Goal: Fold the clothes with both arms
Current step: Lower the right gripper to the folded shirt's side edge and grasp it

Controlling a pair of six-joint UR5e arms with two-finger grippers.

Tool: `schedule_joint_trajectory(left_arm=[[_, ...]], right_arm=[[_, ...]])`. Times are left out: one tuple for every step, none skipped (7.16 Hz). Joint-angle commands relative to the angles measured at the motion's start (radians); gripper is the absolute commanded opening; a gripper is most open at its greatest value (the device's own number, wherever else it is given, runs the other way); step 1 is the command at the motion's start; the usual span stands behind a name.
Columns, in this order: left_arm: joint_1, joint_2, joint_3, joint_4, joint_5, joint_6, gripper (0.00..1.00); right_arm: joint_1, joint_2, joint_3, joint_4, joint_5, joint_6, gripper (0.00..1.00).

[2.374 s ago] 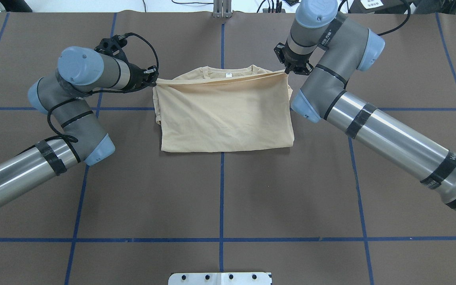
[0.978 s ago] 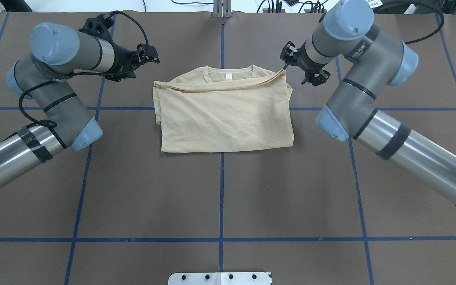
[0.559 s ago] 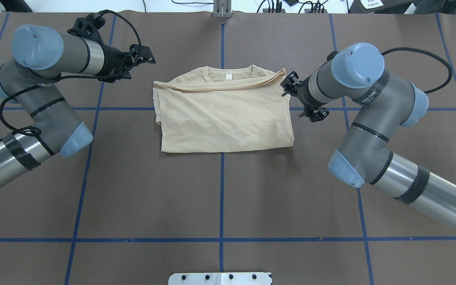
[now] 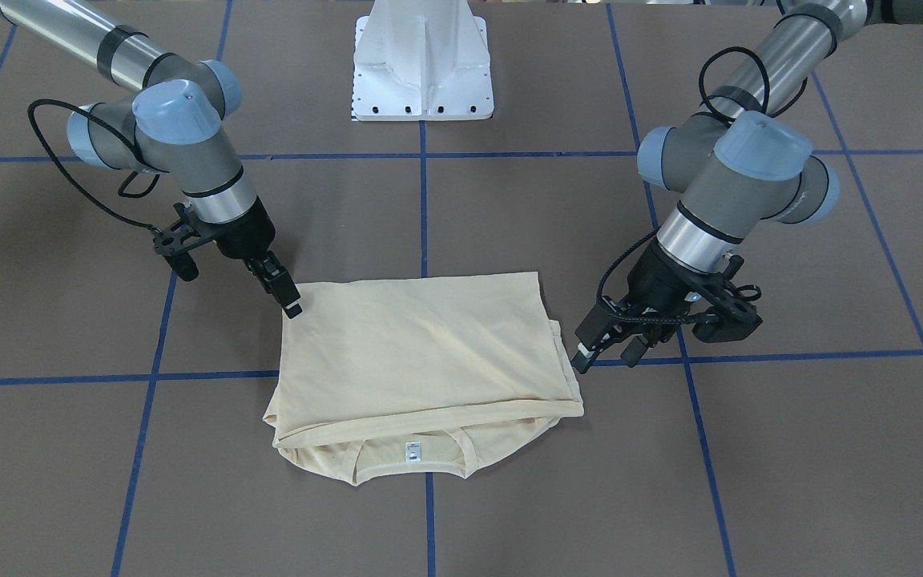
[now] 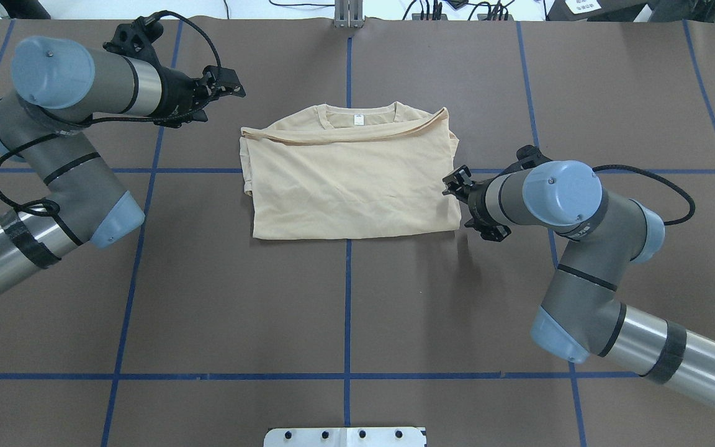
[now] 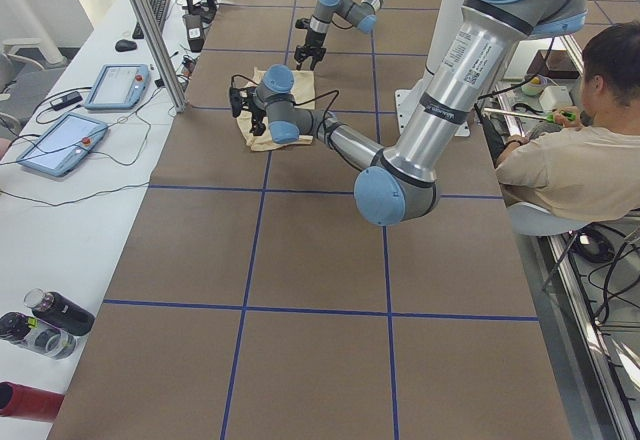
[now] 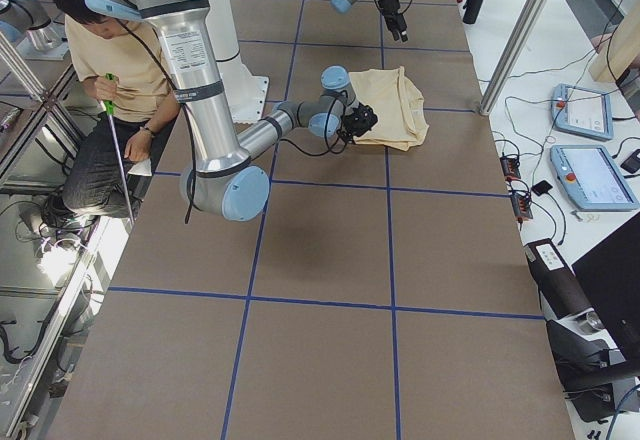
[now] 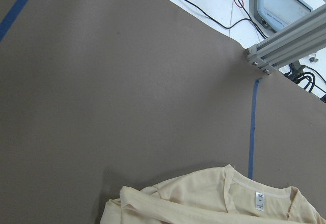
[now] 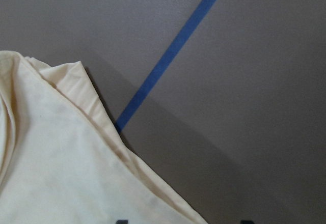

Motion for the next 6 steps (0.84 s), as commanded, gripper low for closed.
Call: schedule_joint_trajectory(left_arm=[[0.0, 0.0, -0.004, 0.001, -0.001, -0.002, 1.0], [0.0, 0.0, -0.004, 0.001, 0.001, -0.002, 1.0], [0.0, 0.0, -0.004, 0.001, 0.001, -0.003, 1.0], [0.0, 0.0, -0.004, 0.001, -0.001, -0.003, 1.0], [0.002, -0.001, -0.002, 0.002, -0.001, -0.003, 1.0], [0.0, -0.001, -0.002, 0.002, -0.001, -0.003, 1.0]], right_arm=[[-0.043, -0.017, 0.006, 0.005, -0.045, 0.012, 0.79], [-0.052, -0.024, 0.008, 0.005, -0.049, 0.012, 0.79], [-0.055, -0.026, 0.018, 0.005, -0.051, 0.014, 0.76], [-0.055, -0.026, 0.021, 0.003, -0.051, 0.024, 0.43], [-0.055, -0.026, 0.024, 0.003, -0.049, 0.041, 0.0], [-0.055, -0.026, 0.031, 0.003, -0.048, 0.044, 0.0]])
